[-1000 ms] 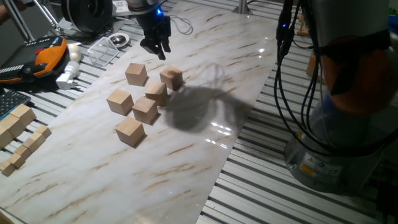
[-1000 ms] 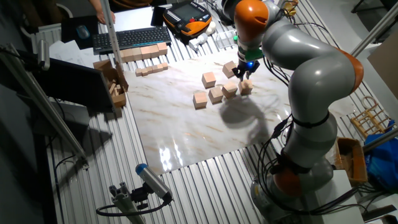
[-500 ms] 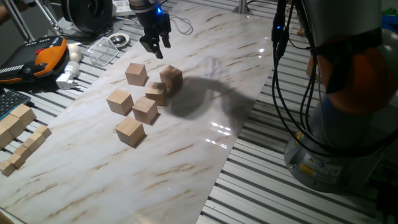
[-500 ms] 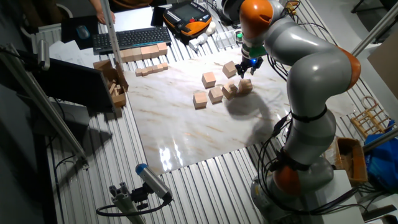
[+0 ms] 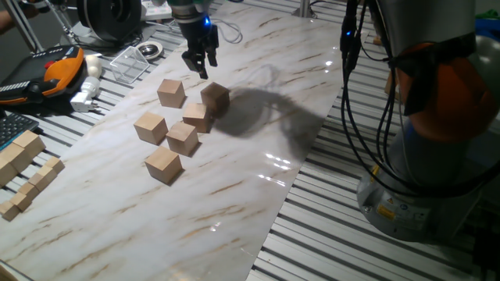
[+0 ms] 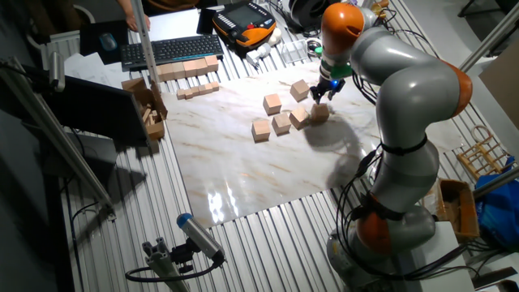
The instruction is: Stack the blocks into a pyramid shape
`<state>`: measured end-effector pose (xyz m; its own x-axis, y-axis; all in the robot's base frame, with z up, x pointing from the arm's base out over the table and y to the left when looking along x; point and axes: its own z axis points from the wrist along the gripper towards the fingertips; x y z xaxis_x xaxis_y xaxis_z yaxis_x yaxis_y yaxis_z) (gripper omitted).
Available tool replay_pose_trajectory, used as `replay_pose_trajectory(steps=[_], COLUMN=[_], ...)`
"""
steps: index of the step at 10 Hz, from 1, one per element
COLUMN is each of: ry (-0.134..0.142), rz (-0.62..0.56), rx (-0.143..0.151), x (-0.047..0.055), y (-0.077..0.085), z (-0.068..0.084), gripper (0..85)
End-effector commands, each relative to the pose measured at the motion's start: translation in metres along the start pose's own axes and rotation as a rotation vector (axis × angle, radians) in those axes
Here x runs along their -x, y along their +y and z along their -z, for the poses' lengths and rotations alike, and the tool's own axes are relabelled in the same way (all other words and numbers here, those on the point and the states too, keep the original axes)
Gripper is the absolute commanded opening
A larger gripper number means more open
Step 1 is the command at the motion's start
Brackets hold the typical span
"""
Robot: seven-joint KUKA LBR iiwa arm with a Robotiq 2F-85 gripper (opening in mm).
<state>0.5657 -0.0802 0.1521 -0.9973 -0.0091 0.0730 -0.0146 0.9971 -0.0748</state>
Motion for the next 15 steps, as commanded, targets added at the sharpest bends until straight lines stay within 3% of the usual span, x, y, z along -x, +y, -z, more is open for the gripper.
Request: replay_pose_trajectory(steps=[1,2,3,5,8,15], ry=[-0.007,-0.014,-0.019,-0.027,-0.05,-0.078], rz=[-0.001,0.002,0.001,-0.004,0.002,0.002], rx=[-0.007,-0.004,-0.001,0.019,0.023,0.036], x=[0.001,0.002,0.003,0.005,0.008,0.012], y=[-0.002,-0.005,-0.008,-0.012,-0.012,-0.02], z=[-0.005,-0.011,-0.018,-0.034,-0.05,-0.069], gripper=[51.0,51.0,68.0,68.0,68.0,68.0])
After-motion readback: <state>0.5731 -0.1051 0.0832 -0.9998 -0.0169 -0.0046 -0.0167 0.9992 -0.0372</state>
